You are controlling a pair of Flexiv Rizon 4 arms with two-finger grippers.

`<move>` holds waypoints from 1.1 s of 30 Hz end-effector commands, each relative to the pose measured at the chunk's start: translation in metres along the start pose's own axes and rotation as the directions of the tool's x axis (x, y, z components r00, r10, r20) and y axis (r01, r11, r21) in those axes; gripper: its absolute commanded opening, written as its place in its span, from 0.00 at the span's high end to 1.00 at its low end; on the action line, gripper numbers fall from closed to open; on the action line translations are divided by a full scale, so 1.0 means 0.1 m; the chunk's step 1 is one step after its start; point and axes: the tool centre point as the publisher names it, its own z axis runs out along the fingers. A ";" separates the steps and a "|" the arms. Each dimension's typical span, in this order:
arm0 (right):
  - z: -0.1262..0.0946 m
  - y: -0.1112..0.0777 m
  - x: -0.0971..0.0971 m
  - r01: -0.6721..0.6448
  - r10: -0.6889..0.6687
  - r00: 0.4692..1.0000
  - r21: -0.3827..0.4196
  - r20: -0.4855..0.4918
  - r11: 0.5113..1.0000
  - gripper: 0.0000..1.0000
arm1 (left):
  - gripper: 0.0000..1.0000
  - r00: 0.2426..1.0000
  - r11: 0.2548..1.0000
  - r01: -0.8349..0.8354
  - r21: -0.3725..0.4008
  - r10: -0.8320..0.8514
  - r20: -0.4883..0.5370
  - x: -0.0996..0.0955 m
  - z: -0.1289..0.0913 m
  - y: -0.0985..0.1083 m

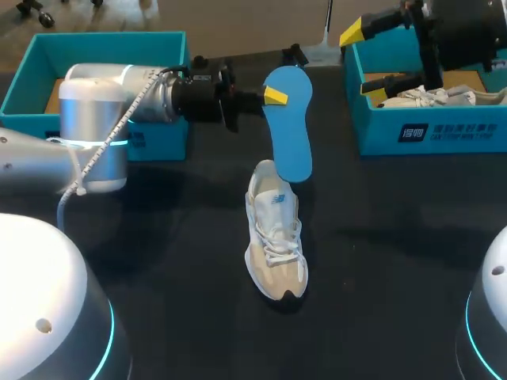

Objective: Take the shoe out of the shoebox, open the shoe tongue, remove and reinsert the insole, then place the shoe into the shoebox

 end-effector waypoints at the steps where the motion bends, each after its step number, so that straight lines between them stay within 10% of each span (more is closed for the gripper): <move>1: -0.04 -0.04 0.13 0.023 -0.021 0.987 -0.009 0.159 1.000 0.00 | 1.00 1.000 1.000 0.000 -0.001 0.000 0.002 0.00 -0.01 0.01; 33: 0.06 0.00 0.30 0.107 -0.083 0.784 -0.003 0.615 0.994 0.00 | 1.00 1.000 1.000 0.000 -0.001 0.000 0.002 0.00 -0.01 0.01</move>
